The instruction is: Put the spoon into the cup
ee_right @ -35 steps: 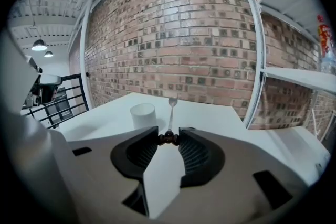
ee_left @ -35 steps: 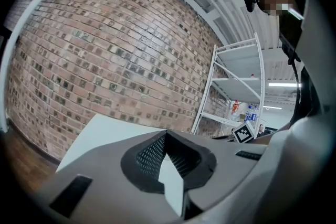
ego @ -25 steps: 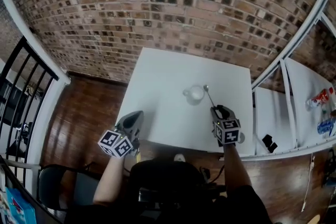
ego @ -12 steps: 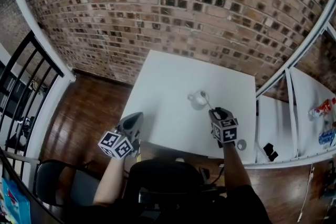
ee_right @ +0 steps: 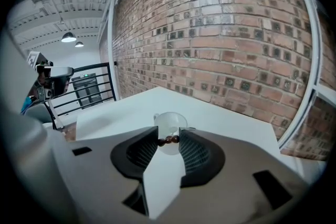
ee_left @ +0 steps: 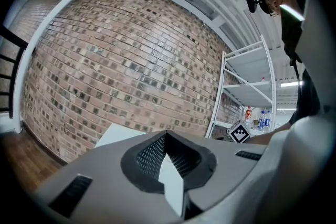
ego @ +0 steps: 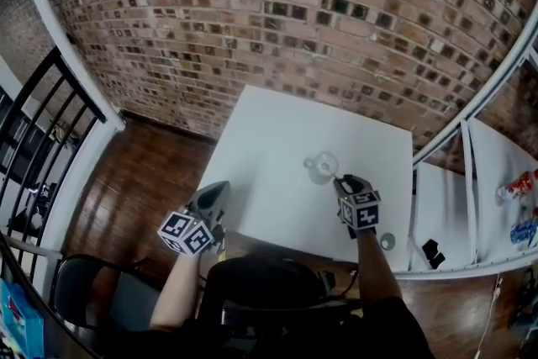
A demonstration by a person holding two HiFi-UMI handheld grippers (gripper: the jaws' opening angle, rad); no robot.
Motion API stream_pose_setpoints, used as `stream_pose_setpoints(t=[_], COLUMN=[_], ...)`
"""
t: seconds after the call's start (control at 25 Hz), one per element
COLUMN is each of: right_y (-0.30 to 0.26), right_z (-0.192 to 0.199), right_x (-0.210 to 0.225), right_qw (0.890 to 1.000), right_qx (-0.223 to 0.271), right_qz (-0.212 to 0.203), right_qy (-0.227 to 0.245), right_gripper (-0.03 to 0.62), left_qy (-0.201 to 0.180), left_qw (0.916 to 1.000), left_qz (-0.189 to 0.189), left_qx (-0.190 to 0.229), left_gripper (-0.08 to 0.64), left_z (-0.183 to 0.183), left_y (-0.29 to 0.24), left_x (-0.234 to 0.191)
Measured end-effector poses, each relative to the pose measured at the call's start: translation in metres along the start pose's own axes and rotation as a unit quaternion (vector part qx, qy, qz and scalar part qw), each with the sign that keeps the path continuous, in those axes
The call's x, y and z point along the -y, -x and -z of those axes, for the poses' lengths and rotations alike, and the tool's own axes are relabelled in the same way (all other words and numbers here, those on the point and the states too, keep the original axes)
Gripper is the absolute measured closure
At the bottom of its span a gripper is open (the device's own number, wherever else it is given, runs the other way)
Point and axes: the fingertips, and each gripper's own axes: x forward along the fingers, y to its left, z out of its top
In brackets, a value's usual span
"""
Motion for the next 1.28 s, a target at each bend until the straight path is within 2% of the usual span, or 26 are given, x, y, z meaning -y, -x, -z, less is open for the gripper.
stream_pose_setpoints(t=[0.28,0.44,0.72,0.96,1.08,1.2,1.28], right_y=[-0.022,-0.033,-0.039,-0.033,-0.025,-0.005,0.015], right_z=[-0.003,-0.001,-0.006,-0.012,-0.016,-0.028,-0.037], right_x=[-0.004,-0.001,-0.004,-0.005,-0.005,0.000,0.004], right_qw=[1.000,1.000,1.000,1.000,0.999,0.996,0.991], right_qx=[-0.013,-0.014,0.006,0.024,0.041,0.086,0.122], right_qz=[-0.015,-0.006,0.002,0.011,0.016,0.040,0.060], right_qy=[0.000,0.004,-0.001,-0.001,-0.005,-0.003,0.001], right_gripper=[0.462,0.460,0.446,0.442,0.442,0.445,0.512], left_qy=[-0.002,-0.002,-0.003,-0.002,-0.004,-0.008,-0.010], left_qw=[0.9999,0.9997,0.9990,0.9993,0.9995,0.9998,0.9999], left_qz=[-0.013,-0.026,-0.044,-0.037,-0.031,-0.019,-0.010], left_qx=[0.003,0.004,0.004,0.003,0.005,-0.001,-0.007], left_gripper=[0.568,0.568,0.568,0.568,0.568,0.568,0.568], left_z=[-0.004,-0.005,-0.007,-0.007,-0.008,-0.008,-0.008], left_y=[-0.002,0.003,0.011,0.011,0.009,0.006,0.005], left_x=[-0.007,-0.014,-0.028,-0.028,-0.028,-0.024,-0.022])
